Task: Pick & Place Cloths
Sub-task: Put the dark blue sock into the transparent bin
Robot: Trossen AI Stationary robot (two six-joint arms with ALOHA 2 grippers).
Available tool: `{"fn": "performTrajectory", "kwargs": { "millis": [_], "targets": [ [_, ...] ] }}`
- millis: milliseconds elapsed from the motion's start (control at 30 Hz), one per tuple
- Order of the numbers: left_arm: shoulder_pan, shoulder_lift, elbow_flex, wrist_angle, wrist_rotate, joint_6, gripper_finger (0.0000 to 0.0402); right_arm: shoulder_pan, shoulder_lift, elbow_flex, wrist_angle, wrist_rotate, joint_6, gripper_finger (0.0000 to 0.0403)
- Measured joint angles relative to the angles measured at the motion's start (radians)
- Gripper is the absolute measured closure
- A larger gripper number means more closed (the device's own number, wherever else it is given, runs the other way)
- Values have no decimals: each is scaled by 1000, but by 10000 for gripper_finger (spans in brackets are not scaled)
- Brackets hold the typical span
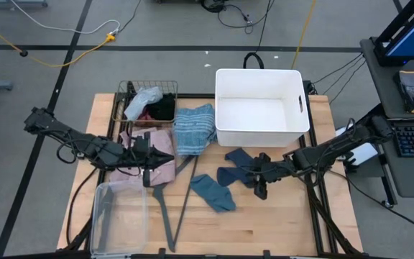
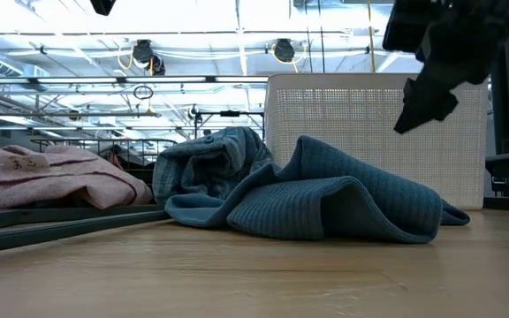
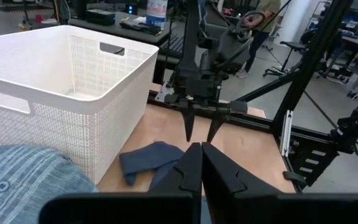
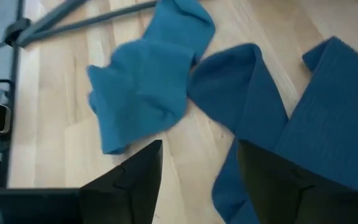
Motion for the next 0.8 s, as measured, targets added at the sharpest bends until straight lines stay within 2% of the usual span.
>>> {"fn": "performTrajectory", "kwargs": {
  "millis": [433,567,800],
  "targets": [
    [0,0,0,-1,0,0,380,-5,13,-72,11,79,-2,208],
    [0,0,0,-1,-1,-1,380,-6,55,-72,15,91,-8,208],
    [0,0,0,0,-1,-2,380,-7,183,-72,20,182,2,209]
  ]
}}
